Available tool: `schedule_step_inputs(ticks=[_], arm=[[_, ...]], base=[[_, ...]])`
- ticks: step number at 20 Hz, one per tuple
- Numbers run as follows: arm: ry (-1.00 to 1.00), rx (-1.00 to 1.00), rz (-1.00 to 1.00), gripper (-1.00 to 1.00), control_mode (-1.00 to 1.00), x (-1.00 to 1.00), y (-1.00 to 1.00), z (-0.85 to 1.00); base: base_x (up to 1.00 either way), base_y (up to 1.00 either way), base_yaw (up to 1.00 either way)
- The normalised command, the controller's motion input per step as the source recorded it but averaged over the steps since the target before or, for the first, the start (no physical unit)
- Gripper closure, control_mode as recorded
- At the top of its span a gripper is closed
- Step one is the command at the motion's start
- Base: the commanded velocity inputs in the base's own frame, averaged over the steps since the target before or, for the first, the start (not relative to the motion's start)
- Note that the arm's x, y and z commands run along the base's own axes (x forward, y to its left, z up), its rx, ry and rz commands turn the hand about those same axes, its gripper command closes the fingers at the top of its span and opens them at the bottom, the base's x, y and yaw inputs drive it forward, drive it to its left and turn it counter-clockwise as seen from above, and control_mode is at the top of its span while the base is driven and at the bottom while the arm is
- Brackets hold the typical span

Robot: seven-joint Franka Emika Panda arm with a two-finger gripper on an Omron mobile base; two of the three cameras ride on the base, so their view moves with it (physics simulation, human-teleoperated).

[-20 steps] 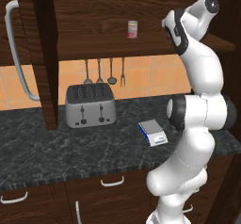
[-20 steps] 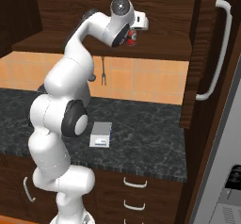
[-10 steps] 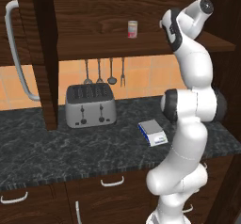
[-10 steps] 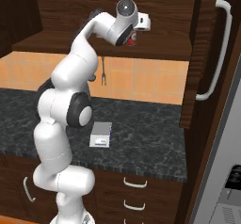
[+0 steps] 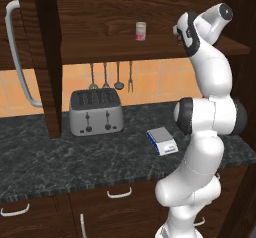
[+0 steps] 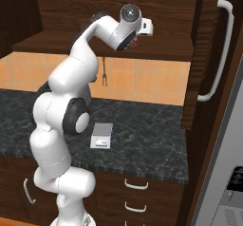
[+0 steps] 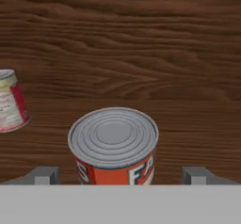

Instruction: Pick the canned food and place it on the digital scale for weighing, and close the cabinet.

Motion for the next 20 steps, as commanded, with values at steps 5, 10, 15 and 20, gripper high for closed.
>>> schedule_step_inputs(ticks=[5, 10, 15, 20], arm=[[0.0, 0.0, 0.0, -1.0, -1.0, 0.4, 0.0, -0.02], [0.0, 0.0, 0.0, 1.0, -1.0, 0.36, 0.0, -0.02], [0.0, 0.0, 0.02, 1.0, -1.0, -0.06, 0.0, -0.07], [-0.09, 0.01, 0.05, 1.0, -1.0, -0.4, 0.0, -0.07]], base=[[0.0, 0.0, 0.0], [0.0, 0.0, 0.0], [0.0, 0.0, 0.0], [0.0, 0.0, 0.0]])
